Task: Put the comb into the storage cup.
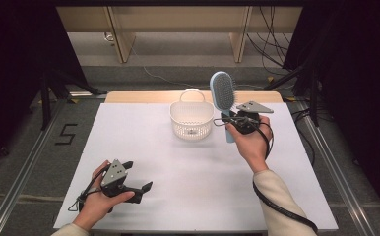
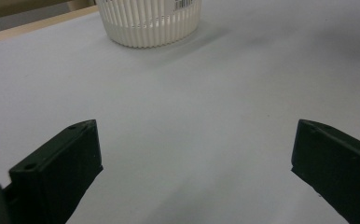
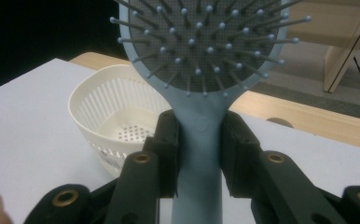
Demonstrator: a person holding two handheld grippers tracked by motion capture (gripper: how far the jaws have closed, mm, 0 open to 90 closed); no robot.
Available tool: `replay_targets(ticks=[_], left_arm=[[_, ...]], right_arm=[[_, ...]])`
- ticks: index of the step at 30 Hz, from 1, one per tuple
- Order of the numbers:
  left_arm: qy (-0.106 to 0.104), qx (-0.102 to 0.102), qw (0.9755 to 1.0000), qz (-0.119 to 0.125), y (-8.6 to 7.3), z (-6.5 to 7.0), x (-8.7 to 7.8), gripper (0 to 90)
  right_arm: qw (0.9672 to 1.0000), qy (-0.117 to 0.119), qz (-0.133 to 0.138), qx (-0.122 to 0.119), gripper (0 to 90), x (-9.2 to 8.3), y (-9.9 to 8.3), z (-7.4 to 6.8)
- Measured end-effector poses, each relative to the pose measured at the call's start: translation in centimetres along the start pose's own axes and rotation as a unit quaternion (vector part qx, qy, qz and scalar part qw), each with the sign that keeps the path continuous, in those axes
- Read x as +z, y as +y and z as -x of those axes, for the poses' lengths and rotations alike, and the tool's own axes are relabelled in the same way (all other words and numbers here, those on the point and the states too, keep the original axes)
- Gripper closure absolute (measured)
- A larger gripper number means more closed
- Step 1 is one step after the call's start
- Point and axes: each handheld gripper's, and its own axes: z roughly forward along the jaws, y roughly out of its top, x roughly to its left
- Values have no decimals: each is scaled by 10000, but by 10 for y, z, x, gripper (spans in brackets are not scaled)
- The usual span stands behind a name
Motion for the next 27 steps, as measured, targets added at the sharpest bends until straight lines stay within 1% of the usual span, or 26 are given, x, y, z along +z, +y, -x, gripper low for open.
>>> replay_targets(ticks=[11,27], left_arm=[[-2,11,10000,0,0,0,0,10],[2,-2,10000,10,0,0,0,10]], right_arm=[[10000,9,15,16,706,2,2,-2],[10000,17,54,-23,706,5,8,-5]])
